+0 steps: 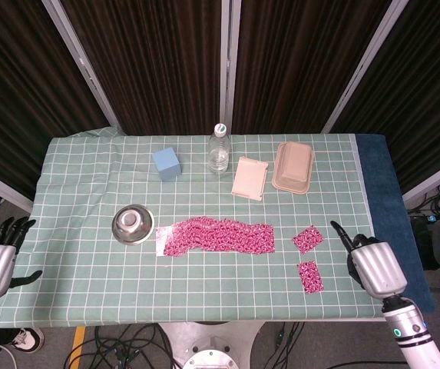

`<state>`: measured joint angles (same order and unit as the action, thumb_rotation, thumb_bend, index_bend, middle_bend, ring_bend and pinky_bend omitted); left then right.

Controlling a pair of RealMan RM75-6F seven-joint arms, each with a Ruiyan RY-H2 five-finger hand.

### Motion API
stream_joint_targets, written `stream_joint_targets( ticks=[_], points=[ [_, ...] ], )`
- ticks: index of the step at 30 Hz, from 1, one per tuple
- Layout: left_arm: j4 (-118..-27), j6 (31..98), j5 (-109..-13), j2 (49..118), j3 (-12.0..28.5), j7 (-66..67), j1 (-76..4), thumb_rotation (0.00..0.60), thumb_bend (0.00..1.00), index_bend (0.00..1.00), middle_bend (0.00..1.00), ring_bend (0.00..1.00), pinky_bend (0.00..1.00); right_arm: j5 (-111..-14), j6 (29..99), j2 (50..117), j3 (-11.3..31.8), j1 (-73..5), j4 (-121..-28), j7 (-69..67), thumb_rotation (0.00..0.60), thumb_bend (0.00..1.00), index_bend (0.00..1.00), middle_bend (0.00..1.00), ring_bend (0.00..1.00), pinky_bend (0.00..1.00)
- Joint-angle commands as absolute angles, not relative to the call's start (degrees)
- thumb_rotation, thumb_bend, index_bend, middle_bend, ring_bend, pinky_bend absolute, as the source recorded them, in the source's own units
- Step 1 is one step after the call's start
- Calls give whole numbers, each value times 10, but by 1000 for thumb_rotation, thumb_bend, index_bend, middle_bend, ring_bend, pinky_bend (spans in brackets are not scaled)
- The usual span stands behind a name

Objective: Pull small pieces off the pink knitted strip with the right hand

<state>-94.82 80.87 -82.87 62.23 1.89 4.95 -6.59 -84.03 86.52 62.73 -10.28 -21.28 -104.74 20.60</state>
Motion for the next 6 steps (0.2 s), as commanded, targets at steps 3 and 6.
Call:
stream_joint_targets(
  ticks=[3,6],
  points=[
    [-940,820,-835,630,21,43,-64,600,22,103,77,15,173,-784,907,618,-61,-144,-1025,241,600,125,0,0,0,0],
    [-934,823,-837,636,20,41,-62,600,22,103,58,15,172,-775,902,623,-49,-135,-1009,224,600,121,0,0,0,0]
  ],
)
